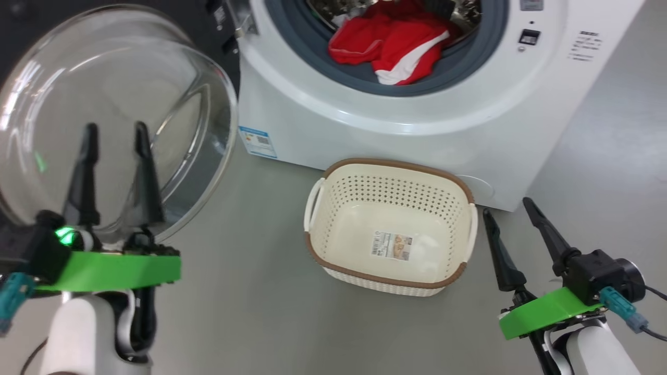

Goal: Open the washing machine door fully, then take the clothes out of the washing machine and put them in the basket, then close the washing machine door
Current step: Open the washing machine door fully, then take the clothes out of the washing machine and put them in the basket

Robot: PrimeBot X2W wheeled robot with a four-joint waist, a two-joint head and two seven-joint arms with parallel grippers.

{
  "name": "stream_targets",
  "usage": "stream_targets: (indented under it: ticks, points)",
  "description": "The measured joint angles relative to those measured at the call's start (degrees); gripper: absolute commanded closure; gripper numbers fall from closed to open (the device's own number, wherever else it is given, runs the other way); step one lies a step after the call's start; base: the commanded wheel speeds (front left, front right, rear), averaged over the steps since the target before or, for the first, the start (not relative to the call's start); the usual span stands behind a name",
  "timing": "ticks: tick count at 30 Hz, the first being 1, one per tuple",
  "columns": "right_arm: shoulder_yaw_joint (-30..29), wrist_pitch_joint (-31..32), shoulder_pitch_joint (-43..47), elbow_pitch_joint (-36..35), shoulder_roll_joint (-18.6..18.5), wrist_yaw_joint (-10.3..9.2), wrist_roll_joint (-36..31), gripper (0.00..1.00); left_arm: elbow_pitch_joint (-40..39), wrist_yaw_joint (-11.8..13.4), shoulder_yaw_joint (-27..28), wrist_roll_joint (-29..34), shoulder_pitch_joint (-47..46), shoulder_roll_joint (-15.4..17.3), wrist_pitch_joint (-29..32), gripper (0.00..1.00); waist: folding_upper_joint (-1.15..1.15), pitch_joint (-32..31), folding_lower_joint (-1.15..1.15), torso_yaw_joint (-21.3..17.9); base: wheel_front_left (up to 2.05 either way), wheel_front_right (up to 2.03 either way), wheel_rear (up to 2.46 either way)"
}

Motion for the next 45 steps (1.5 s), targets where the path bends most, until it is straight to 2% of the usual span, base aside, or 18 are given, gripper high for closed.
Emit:
stream_targets:
  ticks: [4, 11, 19, 23, 30, 38, 45]
  points:
    - [-2.05, 0.00, 0.05, -0.91, 0.10, 0.00, 1.12, 0.00, -0.67, -0.04, -3.79, -2.89, 1.37, 1.54, 0.00, 0.00, 0.00, -0.45, 0.00, -2.65, 0.00, 0.00, 0.00]
    - [-5.89, 0.00, 0.14, -3.11, 0.19, 0.00, 2.57, 0.00, 0.51, -0.04, -8.24, -3.33, 5.69, 4.23, 0.00, 0.00, 0.00, -1.46, 0.00, -7.81, 0.00, 0.00, 0.00]
    - [-7.42, -0.01, 2.69, -3.98, 0.26, 0.00, 1.45, 0.00, 0.64, -0.04, -12.36, -6.88, 9.62, 6.73, 0.01, 0.00, 0.00, -3.03, 0.00, -12.85, 0.00, 0.00, 0.00]
    - [-8.28, -0.01, 4.05, -5.31, 0.33, 0.00, 1.37, 0.00, 0.34, -0.04, -12.47, -6.83, 11.51, 8.26, 0.01, 0.00, 0.00, -4.18, 0.00, -15.29, 0.00, 0.00, 0.00]
    - [-7.16, -0.01, 7.27, -6.81, 0.49, 0.00, 1.37, 0.00, 1.71, -0.04, -11.22, -5.64, 16.27, 8.62, 0.01, 0.00, 0.00, -7.06, 0.00, -18.52, 0.00, 0.00, 0.00]
    - [-7.99, -0.01, 10.83, -7.11, 0.80, 0.01, 1.05, 0.00, 3.81, -0.04, -10.63, -4.66, 21.19, 9.62, 0.02, 0.00, 0.00, -11.05, 0.00, -21.22, 0.00, 0.00, 0.00]
    - [-8.92, -0.01, 12.31, -8.11, 0.93, 0.01, 0.34, 0.00, 3.16, 0.11, -9.09, -2.53, 22.52, 9.20, 0.02, 0.00, 0.00, -13.32, 0.00, -22.18, 0.00, 0.00, 0.00]
